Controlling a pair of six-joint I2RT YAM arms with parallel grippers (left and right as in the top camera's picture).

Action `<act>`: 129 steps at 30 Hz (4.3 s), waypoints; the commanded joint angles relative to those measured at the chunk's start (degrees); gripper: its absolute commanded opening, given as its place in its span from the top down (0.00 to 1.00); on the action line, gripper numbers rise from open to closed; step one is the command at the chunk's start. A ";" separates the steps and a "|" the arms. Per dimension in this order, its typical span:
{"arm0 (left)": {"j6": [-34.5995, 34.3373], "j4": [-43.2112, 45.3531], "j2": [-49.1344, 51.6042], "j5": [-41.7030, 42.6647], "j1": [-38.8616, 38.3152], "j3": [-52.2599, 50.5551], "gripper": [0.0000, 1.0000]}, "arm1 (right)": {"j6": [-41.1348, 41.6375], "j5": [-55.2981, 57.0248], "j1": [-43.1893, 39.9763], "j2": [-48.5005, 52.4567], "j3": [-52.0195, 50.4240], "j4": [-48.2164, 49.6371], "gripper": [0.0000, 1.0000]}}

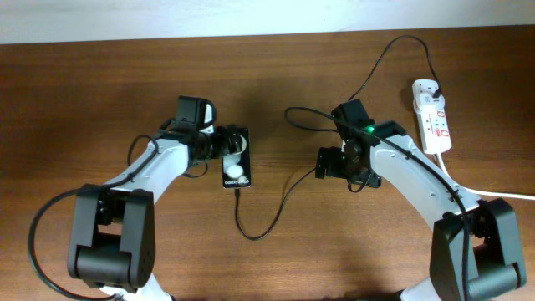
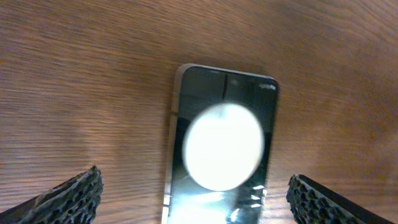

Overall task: Plug charger to phone and switch on socket
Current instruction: 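Lower the phone face up onto the table with the left gripper, then move the right gripper over to the white power strip, then press the orange switch beside the charger plug with the right gripper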

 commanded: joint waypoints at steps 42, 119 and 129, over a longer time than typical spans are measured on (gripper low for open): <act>-3.61 -0.09 0.07 -0.20 1.33 0.68 0.01 | -0.28 7.69 -22.08 -0.44 39.58 -25.86 0.02; -3.58 -0.09 0.09 -0.22 1.33 0.68 0.01 | 5.49 0.31 -39.80 34.21 32.85 -2.64 0.01; -3.58 -0.09 0.07 -0.22 1.33 0.68 0.01 | 4.44 -0.63 -39.80 34.21 32.24 -2.84 0.01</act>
